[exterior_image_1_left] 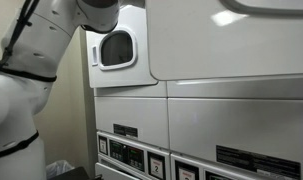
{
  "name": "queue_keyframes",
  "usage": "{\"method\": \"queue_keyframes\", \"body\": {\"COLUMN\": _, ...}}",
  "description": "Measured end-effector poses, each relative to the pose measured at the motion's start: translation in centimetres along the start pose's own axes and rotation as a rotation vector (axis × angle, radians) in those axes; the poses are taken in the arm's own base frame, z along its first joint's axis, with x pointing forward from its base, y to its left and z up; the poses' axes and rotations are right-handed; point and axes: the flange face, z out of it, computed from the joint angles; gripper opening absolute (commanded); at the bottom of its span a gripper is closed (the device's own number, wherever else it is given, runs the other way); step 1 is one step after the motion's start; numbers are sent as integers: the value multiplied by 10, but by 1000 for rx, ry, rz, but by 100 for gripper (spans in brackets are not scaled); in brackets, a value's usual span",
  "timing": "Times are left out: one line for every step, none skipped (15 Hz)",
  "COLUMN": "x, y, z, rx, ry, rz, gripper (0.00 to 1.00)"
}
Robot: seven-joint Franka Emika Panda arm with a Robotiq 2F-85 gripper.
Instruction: Remove the cloth from the dryer
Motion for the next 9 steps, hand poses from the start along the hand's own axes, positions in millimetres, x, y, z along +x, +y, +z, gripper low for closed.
{"method": "queue_keyframes", "body": {"x": 0, "y": 3, "z": -12, "rx": 2, "ry": -16, "rz": -7, "gripper": 4}}
{"method": "queue_keyframes", "body": {"x": 0, "y": 5, "z": -23, "rx": 6, "ry": -34, "rz": -19, "gripper": 4}}
{"method": "queue_keyframes", "body": {"x": -2, "y": 6, "z": -33, "rx": 11, "ry": -59, "rz": -34, "gripper": 4}}
{"method": "queue_keyframes", "body": {"x": -6, "y": 6, "z": -41, "rx": 20, "ry": -93, "rz": -53, "gripper": 4}}
{"method": "queue_keyframes", "body": {"x": -10, "y": 5, "z": -48, "rx": 33, "ry": -131, "rz": -72, "gripper": 4}}
{"method": "queue_keyframes", "body": {"x": -15, "y": 4, "z": -54, "rx": 54, "ry": -172, "rz": -91, "gripper": 4}}
{"method": "queue_keyframes", "body": {"x": -20, "y": 2, "z": -59, "rx": 78, "ry": -211, "rz": -108, "gripper": 4}}
{"method": "queue_keyframes", "body": {"x": -25, "y": 0, "z": -63, "rx": 100, "ry": -244, "rz": -125, "gripper": 4}}
{"method": "queue_keyframes", "body": {"x": -29, "y": -2, "z": -68, "rx": 123, "ry": -274, "rz": -142, "gripper": 4}}
